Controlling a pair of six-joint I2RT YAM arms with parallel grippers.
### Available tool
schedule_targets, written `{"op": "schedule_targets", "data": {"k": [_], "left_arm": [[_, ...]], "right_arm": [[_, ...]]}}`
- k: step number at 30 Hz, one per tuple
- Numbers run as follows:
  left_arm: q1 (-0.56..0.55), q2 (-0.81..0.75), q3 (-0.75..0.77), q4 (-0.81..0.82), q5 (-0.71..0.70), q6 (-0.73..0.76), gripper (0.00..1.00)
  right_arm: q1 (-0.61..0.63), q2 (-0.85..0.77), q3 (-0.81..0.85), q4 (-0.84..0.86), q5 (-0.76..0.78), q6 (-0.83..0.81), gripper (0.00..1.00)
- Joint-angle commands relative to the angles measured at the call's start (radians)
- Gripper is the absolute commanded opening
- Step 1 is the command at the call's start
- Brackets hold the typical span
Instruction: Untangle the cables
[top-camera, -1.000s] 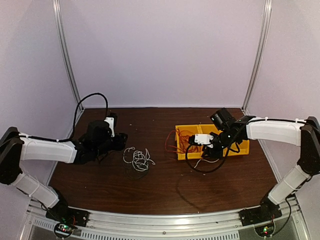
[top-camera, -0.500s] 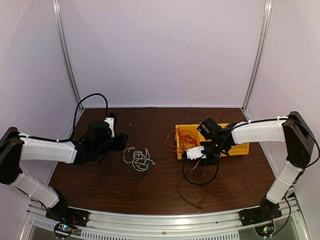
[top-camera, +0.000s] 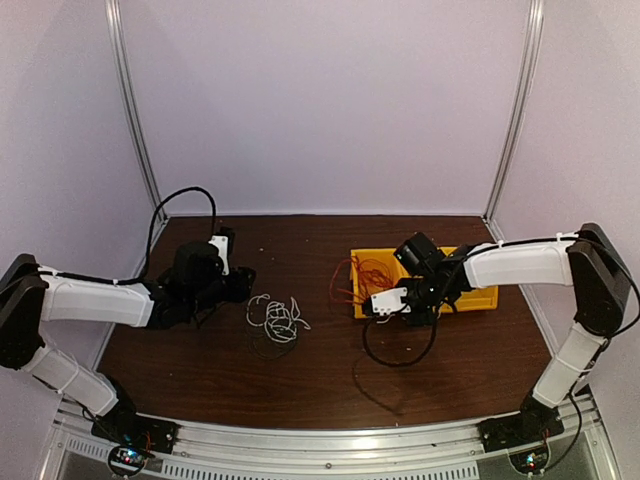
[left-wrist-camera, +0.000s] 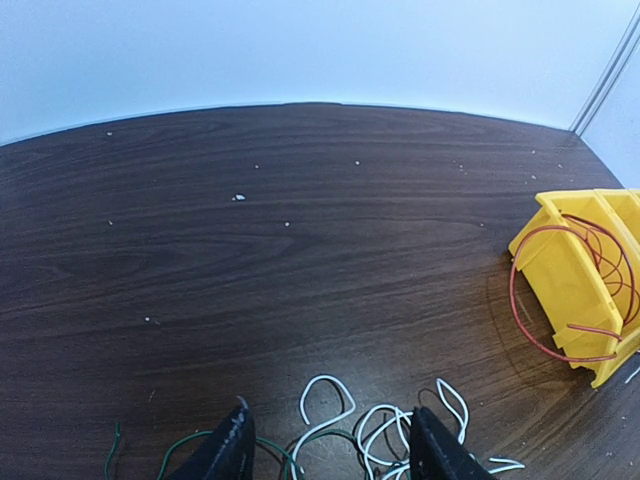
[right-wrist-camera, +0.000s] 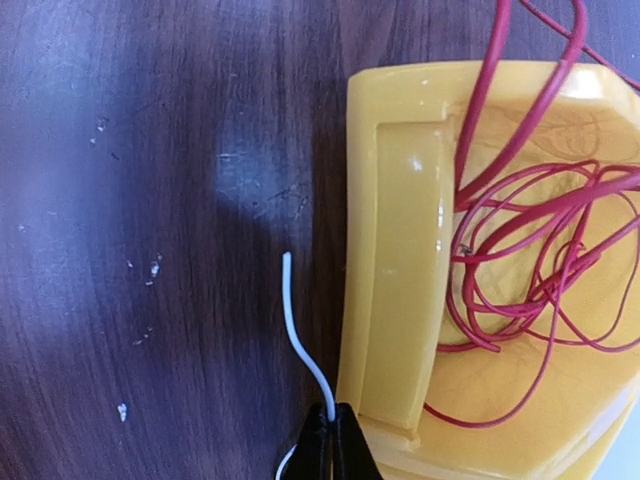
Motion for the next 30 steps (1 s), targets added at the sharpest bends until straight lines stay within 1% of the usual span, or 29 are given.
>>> {"op": "schedule_targets", "data": {"k": [1, 5, 9, 12, 16, 23, 30], "left_arm": [[-0.005, 0.003, -0.007, 0.059, 0.007, -0.008, 0.54], [-0.005, 0.002, -0.007, 0.059, 0.008, -0.008, 0.54], [-0.005, 0.005, -0.005, 0.060, 0.009, -0.007, 0.54], [-0.005, 0.010, -0.001, 0.067, 0.017, -0.009, 0.54], [-0.005, 0.014, 0.005, 0.067, 0.026, -0.010, 0.54], [-0.005, -0.010, -0.003, 0.043, 0.020, -0.011, 0.54], [-0.005, -0.006, 0.010, 0.025, 0.024, -0.012, 0.54]], "right_arm": [[-0.005, -0.110, 0.050, -0.059, -0.050, 0.046, 0.00], [-0.066, -0.186, 0.132, -0.128, -0.132, 0.078, 0.00], [-0.163, -0.230, 0.190, -0.135, -0.166, 0.090, 0.00], [-0.244, -0.232, 0.191, -0.076, -0.174, 0.091, 0.00], [-0.333, -0.193, 0.141, 0.048, -0.214, 0.097, 0.00], [-0.359, -0.070, 0.100, 0.094, -0.253, 0.130, 0.00], [-0.362, 0.019, 0.158, 0.039, -0.251, 0.177, 0.00]]}}
